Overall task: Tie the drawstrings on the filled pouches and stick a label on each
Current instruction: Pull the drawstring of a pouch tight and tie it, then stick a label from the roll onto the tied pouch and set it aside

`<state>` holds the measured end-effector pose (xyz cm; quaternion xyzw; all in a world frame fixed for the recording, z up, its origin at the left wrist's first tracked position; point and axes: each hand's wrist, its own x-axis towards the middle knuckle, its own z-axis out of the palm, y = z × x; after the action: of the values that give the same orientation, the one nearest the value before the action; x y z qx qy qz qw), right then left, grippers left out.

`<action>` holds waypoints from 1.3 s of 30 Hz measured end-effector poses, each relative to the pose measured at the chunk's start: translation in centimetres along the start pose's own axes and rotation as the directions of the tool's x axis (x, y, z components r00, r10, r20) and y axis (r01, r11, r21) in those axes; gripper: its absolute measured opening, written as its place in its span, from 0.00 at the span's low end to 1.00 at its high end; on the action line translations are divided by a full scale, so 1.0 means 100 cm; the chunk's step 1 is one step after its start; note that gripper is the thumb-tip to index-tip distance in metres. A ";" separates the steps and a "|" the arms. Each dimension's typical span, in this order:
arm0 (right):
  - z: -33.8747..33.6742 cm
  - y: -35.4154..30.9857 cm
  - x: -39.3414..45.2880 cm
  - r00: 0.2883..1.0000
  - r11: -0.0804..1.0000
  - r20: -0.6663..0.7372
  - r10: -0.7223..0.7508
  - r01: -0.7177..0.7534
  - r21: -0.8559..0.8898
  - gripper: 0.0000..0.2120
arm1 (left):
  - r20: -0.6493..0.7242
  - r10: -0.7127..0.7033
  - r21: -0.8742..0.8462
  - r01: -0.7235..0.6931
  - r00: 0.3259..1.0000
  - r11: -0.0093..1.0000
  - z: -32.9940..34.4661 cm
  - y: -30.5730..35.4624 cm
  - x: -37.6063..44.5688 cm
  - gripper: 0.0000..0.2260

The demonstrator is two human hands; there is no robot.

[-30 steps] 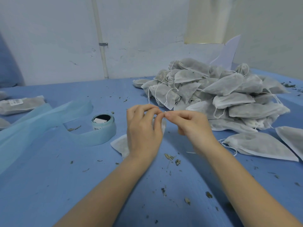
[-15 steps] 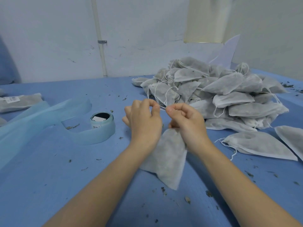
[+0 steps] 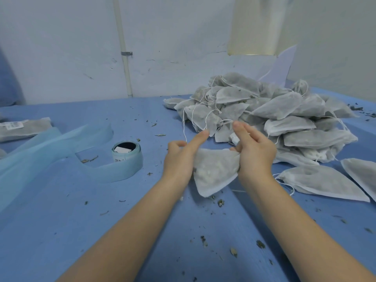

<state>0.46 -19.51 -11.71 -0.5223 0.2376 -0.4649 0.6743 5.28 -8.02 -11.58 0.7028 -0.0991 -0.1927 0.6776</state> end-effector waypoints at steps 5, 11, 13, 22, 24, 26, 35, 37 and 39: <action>-0.004 0.002 0.005 0.995 1.000 -0.096 -0.011 0.012 0.012 0.04 | 0.369 -0.063 -0.397 0.218 0.927 0.891 0.012 -0.009 -0.003 0.20; -0.010 0.002 0.004 0.966 0.997 0.252 0.058 -0.067 0.027 0.03 | 0.262 -0.058 -0.455 0.177 0.963 0.873 0.006 -0.012 0.004 0.07; -0.010 0.000 0.001 0.923 0.999 0.382 0.044 -0.041 -0.015 0.05 | 0.280 -0.065 -0.487 0.200 0.958 0.850 0.003 -0.011 0.003 0.07; -0.018 -0.001 0.002 0.831 0.948 0.554 -0.043 0.209 -0.241 0.08 | 0.310 -0.022 -0.509 0.185 0.950 0.841 -0.003 -0.009 0.001 0.23; -0.020 -0.001 0.004 0.834 0.938 0.550 -0.050 0.228 -0.261 0.08 | 0.273 -0.007 -0.460 0.137 0.962 0.877 0.000 -0.011 0.001 0.19; -0.021 -0.002 0.004 0.830 0.924 0.555 -0.056 0.253 -0.285 0.08 | 0.199 -0.031 -0.448 0.119 0.980 0.886 0.002 -0.013 0.003 0.13; 0.014 0.005 -0.013 0.820 0.922 0.573 0.009 0.215 -0.321 0.04 | -0.050 0.031 -0.388 -0.048 0.998 0.921 -0.034 -0.003 -0.003 0.10; 0.034 0.009 -0.017 0.799 0.914 0.594 0.099 0.163 -0.371 0.15 | -0.195 0.066 -0.353 -0.133 0.979 0.926 -0.052 0.005 0.000 0.08; 0.056 0.012 -0.022 0.761 0.947 0.585 0.279 -0.118 -0.298 0.20 | -0.326 0.080 -0.322 -0.190 0.942 0.927 -0.072 0.015 0.005 0.04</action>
<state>4.48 -14.85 -11.27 -0.6959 0.1122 -0.1600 0.6911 8.84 -1.77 -10.11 0.5841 -0.0056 -0.0478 0.8103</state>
